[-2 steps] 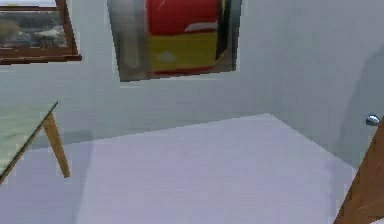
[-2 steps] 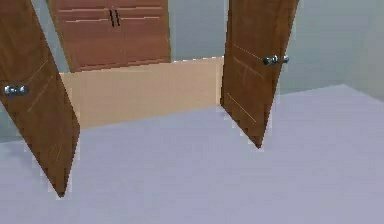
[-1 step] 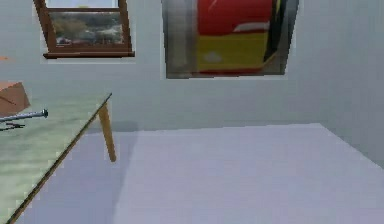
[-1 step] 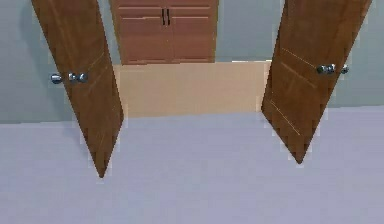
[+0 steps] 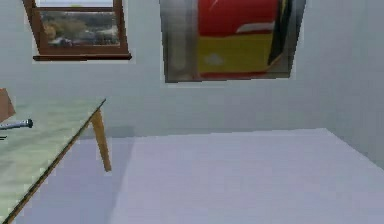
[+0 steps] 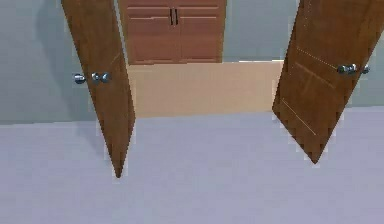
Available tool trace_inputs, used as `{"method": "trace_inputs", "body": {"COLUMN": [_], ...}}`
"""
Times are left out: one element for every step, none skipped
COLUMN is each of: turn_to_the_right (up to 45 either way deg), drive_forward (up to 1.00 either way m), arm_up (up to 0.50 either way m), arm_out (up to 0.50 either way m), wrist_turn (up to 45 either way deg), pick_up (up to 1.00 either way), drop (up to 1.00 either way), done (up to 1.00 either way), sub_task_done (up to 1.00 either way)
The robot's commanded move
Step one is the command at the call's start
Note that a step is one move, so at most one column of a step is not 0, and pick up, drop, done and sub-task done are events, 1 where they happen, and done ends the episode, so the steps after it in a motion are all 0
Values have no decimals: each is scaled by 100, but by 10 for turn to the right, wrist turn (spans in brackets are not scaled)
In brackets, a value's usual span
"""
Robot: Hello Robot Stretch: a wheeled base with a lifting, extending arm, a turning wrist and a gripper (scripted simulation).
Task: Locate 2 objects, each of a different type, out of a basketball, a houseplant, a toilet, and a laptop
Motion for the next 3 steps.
{"method": "trace_inputs", "body": {"turn_to_the_right": [-450, -120, 0], "drive_forward": [0, 0, 0], "arm_up": [0, 0, 0], "arm_out": [0, 0, 0], "wrist_turn": [0, 0, 0], "pick_up": [0, 0, 0], "drop": [0, 0, 0], "done": [0, 0, 100], "sub_task_done": [0, 0, 0]}}
